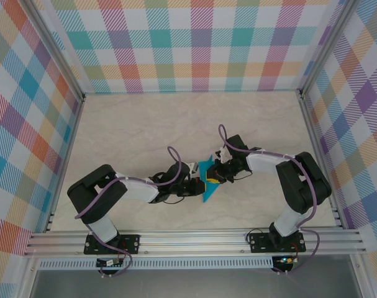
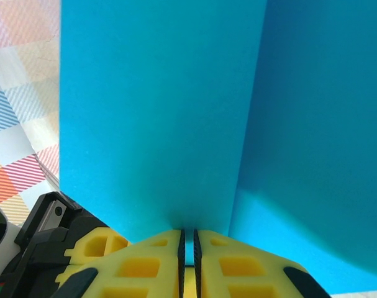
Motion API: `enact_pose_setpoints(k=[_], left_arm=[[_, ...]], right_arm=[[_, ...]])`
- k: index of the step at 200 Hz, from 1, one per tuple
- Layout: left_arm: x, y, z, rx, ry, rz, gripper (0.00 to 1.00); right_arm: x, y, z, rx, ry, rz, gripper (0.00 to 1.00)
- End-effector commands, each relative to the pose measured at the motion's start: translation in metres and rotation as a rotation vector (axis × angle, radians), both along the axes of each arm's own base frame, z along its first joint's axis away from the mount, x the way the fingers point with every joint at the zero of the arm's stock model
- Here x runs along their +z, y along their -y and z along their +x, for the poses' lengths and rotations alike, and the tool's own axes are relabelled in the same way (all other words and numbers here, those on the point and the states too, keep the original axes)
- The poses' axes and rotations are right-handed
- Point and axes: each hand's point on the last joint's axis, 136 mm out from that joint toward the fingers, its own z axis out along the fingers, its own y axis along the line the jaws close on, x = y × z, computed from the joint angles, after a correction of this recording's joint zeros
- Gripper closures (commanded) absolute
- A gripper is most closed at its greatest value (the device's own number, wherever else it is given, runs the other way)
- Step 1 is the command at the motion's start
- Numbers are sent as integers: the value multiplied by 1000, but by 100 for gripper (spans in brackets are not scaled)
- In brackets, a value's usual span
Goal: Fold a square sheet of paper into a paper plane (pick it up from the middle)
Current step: Fourth fold the wing at the center of the table.
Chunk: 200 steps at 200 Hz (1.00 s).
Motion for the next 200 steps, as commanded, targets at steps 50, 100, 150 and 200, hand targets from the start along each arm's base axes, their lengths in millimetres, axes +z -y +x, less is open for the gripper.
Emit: enact_pose_setpoints(k=[50, 100, 150, 200], left_arm=[[-17, 1, -2, -8, -24, -42, 100], [-22, -6, -2, 20, -50, -58, 100], [-32, -11, -4, 40, -97, -39, 100], [-37, -15, -3, 49, -137, -64, 100]], right_arm=[[18, 9, 3, -18, 68, 24, 85], [19, -1, 4, 10, 47, 78, 85], [22, -13, 9, 43, 22, 133, 85], [7, -19, 16, 42, -13, 133, 85]])
